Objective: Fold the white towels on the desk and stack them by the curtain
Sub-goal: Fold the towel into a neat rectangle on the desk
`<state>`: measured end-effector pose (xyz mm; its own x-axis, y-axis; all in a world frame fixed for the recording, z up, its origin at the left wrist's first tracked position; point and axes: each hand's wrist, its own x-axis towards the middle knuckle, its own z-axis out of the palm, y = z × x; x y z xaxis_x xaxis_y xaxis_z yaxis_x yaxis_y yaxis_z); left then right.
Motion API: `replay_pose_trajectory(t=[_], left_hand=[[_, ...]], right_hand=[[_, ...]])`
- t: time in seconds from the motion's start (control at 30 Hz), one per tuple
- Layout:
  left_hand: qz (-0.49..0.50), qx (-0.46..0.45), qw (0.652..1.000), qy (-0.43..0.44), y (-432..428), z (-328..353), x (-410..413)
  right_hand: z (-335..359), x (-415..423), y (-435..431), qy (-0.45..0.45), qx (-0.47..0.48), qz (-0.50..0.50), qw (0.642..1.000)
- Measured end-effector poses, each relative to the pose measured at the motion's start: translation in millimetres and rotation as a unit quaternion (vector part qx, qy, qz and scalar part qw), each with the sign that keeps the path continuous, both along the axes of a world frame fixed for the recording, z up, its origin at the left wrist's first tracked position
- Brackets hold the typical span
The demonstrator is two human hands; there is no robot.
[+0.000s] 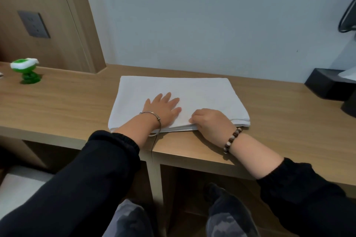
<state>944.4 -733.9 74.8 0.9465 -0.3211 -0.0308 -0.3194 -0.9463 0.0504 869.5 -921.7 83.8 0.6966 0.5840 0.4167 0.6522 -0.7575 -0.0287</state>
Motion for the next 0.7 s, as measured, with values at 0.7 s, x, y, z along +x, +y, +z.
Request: replay_pose_trajectory(t=[0.7], left_hand=[[0.017, -0.026, 0.999, -0.024, 5.9, -9.4, -3.7]], right_hand=[[7.3, 30.5, -88.4, 0.104, -0.102, -0.213, 0.966]])
